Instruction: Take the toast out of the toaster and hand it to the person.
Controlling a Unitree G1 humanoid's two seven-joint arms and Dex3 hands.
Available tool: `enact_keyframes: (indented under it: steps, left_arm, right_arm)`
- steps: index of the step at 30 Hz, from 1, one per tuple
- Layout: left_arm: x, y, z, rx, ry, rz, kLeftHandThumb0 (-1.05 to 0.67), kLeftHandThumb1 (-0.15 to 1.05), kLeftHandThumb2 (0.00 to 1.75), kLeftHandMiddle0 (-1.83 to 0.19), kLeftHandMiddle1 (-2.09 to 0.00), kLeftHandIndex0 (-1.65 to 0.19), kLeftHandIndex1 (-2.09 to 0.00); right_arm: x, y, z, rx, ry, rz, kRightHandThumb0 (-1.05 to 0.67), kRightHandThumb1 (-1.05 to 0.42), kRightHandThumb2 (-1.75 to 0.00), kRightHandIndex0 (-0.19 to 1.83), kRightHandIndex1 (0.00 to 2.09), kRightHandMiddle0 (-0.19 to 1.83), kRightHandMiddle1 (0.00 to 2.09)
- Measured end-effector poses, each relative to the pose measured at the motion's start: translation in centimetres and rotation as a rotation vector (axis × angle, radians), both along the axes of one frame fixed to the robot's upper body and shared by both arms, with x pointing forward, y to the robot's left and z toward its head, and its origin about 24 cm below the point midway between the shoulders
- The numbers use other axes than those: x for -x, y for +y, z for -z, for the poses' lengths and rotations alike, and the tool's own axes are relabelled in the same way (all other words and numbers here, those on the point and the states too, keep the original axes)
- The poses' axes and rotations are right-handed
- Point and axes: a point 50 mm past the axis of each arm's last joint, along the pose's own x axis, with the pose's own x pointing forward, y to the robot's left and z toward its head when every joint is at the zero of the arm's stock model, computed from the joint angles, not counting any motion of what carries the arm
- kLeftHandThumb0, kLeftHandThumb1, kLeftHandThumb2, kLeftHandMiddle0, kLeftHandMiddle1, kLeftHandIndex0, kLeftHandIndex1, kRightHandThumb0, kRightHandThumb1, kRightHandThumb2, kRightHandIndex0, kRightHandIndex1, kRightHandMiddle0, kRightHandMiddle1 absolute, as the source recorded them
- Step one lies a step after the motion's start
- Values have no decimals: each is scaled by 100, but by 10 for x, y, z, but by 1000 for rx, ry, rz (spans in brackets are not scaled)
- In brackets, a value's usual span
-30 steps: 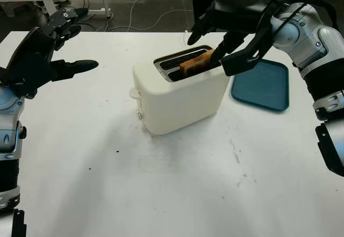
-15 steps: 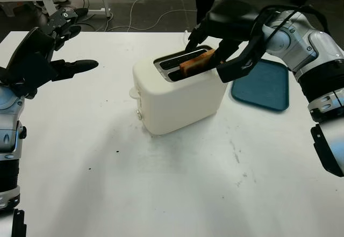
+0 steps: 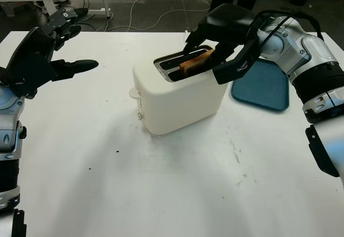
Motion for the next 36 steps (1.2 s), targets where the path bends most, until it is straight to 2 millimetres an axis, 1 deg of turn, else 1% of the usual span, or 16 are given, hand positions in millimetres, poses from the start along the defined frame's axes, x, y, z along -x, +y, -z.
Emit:
enact_keyframes:
  steps: [2, 5, 9, 12, 14, 16, 17, 18, 19, 20, 21, 23, 25, 28, 32, 36]
  left_arm:
    - [0, 0, 0, 0, 0, 0, -88, 90, 0, 0, -36, 0, -35]
    - [0, 0, 0, 0, 0, 0, -89, 90, 0, 0, -37, 0, -36]
    - [0, 0, 0, 0, 0, 0, -88, 89, 0, 0, -35, 0, -34]
    - [0, 0, 0, 0, 0, 0, -88, 90, 1, 0, -35, 0, -34]
    - [0, 0, 0, 0, 0, 0, -88, 90, 0, 0, -35, 0, -34]
    - [0, 0, 0, 0, 0, 0, -88, 90, 0, 0, -35, 0, -34]
    - [0, 0, 0, 0, 0, 0, -88, 90, 0, 0, -36, 0, -35]
    - [0, 0, 0, 0, 0, 0, -88, 89, 0, 0, -36, 0, -35]
    - [0, 0, 0, 0, 0, 0, -88, 90, 0, 0, -36, 0, -35]
    - [0, 0, 0, 0, 0, 0, -88, 89, 0, 0, -36, 0, -35]
    - [0, 0, 0, 0, -1, 0, -87, 89, 0, 0, -36, 0, -34]
    - [0, 0, 0, 1, -1, 0, -89, 89, 0, 0, -35, 0, -34]
    - [0, 0, 0, 1, -1, -1, -89, 89, 0, 0, -35, 0, -34]
    - [0, 0, 0, 1, -3, 0, -88, 89, 0, 0, -35, 0, -34]
    - [0, 1, -1, 1, -7, 0, -88, 89, 0, 0, -34, 0, -33]
    - [0, 1, -1, 1, -7, 0, -89, 90, 0, 0, -36, 0, -34]
  right_arm:
    - [0, 0, 0, 1, 3, 0, -51, -68, 0, 64, 96, 98, 2]
    - [1, 1, 1, -5, -2, -24, -48, -65, 0, 77, 107, 106, 6]
    - [4, 1, 4, -23, -17, -68, -45, -67, -1, 81, 134, 114, 8]
    - [4, 0, 5, -18, -10, -77, -43, -73, -1, 79, 164, 127, 14]
    - [4, 0, 6, -9, 0, -77, -43, -76, -2, 79, 172, 129, 17]
    - [5, 1, 5, -1, -1, -81, -42, -81, -2, 80, 164, 127, 19]
    - [5, 2, 5, 10, -5, -86, -42, -83, -1, 82, 160, 123, 29]
    - [6, 3, 4, 20, -10, -91, -42, -84, -1, 84, 159, 112, 55]
    - [7, 4, 4, 26, -15, -97, -41, -86, -1, 86, 161, 98, 88]
    - [7, 5, 3, 32, -22, -102, -40, -86, 0, 88, 160, 92, 100]
    - [8, 5, 3, 39, -28, -107, -40, -87, -1, 88, 158, 88, 106]
    - [9, 6, 6, 88, -34, -111, -43, -91, -4, 89, 151, 85, 106]
    - [9, 6, 8, 119, -35, -112, -44, -92, -6, 91, 151, 87, 106]
    - [10, 6, 9, 149, -37, -116, -47, -92, -12, 96, 142, 90, 97]
    - [10, 7, 11, 180, -40, -118, -55, -92, -23, 100, 157, 90, 127]
    - [12, 9, 11, 237, -83, -127, -69, -92, -33, 102, 154, 88, 134]
